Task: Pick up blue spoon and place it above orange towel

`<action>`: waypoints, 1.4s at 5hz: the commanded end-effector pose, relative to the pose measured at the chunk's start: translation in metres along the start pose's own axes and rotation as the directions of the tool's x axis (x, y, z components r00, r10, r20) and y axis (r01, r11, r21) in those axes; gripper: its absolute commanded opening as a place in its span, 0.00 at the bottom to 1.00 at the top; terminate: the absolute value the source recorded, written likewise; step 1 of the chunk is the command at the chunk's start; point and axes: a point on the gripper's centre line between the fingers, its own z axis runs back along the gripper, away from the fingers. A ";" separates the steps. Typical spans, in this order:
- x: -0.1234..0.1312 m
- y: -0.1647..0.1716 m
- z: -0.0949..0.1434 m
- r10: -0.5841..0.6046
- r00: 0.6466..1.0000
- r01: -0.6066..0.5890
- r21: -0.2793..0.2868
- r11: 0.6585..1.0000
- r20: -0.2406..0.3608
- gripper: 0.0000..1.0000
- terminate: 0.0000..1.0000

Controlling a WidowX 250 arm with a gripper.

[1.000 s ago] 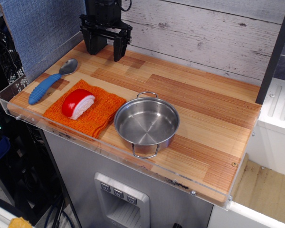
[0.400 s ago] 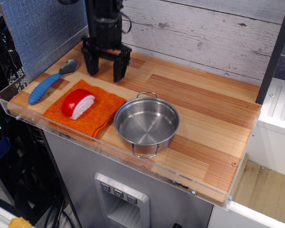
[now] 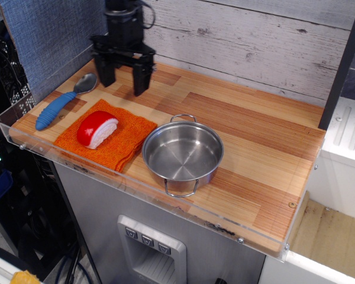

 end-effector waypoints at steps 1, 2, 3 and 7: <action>0.007 0.054 0.001 0.114 0.993 -0.115 0.061 0.991 0.022 1.00 0.00; 0.008 0.080 -0.021 0.147 0.989 -0.146 0.076 0.986 -0.013 1.00 0.00; 0.002 0.085 -0.032 0.139 0.990 -0.137 0.098 0.986 -0.020 1.00 0.00; -0.032 0.102 -0.039 0.157 0.987 -0.150 0.150 0.977 -0.033 1.00 0.00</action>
